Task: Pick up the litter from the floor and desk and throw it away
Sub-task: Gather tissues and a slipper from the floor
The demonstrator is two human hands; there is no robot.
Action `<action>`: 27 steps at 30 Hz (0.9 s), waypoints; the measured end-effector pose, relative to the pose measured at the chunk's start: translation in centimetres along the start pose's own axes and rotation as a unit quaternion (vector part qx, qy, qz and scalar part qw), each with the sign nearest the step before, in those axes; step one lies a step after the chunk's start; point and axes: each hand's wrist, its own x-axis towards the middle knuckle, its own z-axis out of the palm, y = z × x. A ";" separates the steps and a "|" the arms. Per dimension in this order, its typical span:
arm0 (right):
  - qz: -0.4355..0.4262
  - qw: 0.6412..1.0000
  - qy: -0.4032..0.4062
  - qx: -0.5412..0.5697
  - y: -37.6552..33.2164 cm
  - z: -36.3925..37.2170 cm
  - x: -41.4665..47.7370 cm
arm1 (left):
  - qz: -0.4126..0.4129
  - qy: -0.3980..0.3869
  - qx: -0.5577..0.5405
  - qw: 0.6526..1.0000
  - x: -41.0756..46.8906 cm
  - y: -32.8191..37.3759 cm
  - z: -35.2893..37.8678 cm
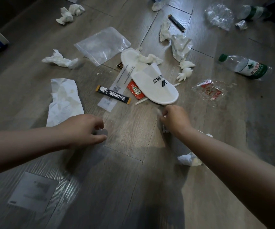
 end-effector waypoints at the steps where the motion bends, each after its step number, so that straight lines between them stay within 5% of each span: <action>1: -0.002 1.000 -0.012 -0.013 -0.1 -0.2 -0.1 | 0.001 -0.001 0.000 1.000 0.0 0.1 0.1; 7: 0.043 0.987 -0.047 0.145 0.7 -2.9 -2.5 | 0.009 0.006 0.003 1.000 0.0 0.4 0.1; 12: 0.088 0.989 -0.070 0.099 5.3 -7.5 -8.3 | 0.020 0.011 0.009 1.000 -0.1 0.9 0.1; 19: 0.027 0.999 -0.001 0.017 8.7 -3.1 -12.7 | 0.047 -0.003 0.035 0.998 -0.2 3.3 -0.1; 27: 0.042 0.975 0.070 0.205 9.8 0.9 -14.0 | 0.031 -0.006 0.031 0.999 -0.5 3.0 -0.2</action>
